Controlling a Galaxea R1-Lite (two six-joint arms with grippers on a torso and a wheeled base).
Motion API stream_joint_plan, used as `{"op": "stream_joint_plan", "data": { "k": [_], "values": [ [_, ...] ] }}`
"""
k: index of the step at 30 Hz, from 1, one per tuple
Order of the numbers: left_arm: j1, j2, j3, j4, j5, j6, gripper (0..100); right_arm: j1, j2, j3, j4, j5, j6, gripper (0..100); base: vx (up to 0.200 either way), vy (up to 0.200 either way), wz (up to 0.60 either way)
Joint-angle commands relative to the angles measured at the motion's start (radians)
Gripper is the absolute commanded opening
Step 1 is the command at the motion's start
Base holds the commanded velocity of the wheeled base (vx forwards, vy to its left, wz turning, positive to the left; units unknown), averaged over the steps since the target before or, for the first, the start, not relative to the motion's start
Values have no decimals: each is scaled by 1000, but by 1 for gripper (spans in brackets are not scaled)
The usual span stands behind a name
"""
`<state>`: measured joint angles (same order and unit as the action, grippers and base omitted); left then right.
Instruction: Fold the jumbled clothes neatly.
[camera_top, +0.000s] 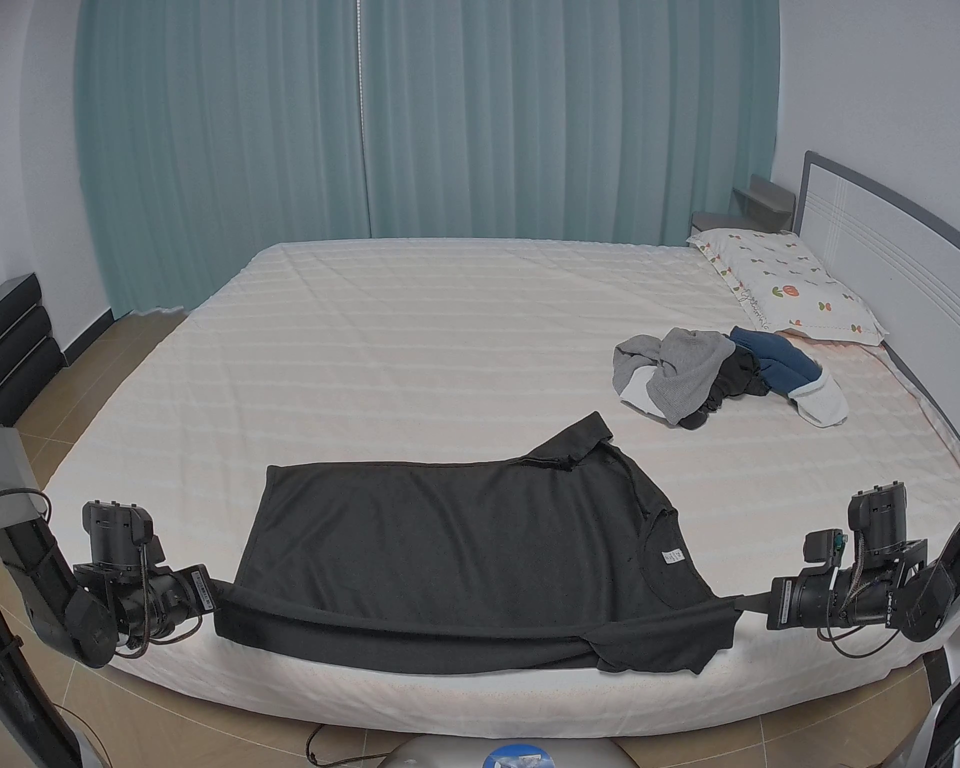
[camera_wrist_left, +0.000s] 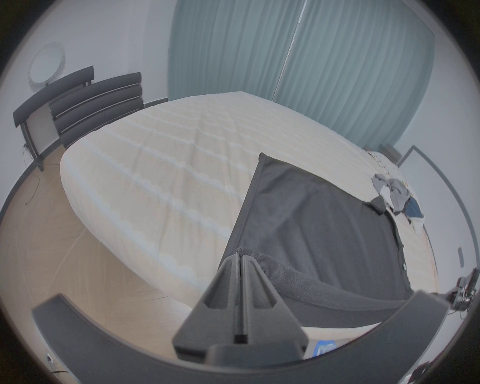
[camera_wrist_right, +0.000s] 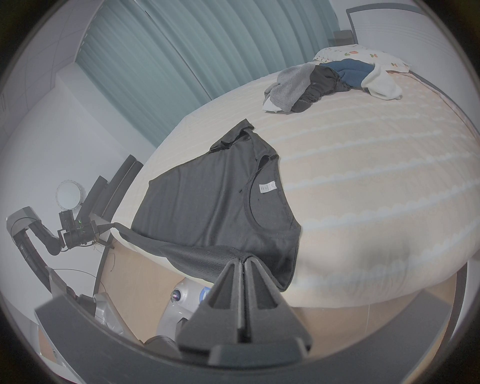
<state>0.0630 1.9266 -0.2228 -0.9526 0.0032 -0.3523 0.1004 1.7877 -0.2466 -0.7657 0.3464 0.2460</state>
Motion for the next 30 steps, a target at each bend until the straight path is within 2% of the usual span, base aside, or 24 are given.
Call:
{"op": "stream_joint_plan", "data": {
  "k": [1, 13, 18, 23, 30],
  "values": [
    [-2, 15, -40, 0, 1, -33, 0, -5, 39, -40, -1, 2, 1, 0, 0, 0, 0],
    [3, -17, -17, 1, 6, -36, 0, -5, 16, -30, -1, 36, 3, 0, 0, 0, 0],
    [3, -87, 20, 29, 8, -25, 0, -1, -45, 4, 2, 49, 3, 0, 0, 0, 0],
    [3, -130, 13, 95, 6, -23, 0, 1, -60, 12, 14, 51, 1, 0, 0, 0, 0],
    [3, -89, -40, 110, -5, -28, 0, -4, -33, -17, 13, 52, -1, 0, 0, 0, 0]
  ]
}}
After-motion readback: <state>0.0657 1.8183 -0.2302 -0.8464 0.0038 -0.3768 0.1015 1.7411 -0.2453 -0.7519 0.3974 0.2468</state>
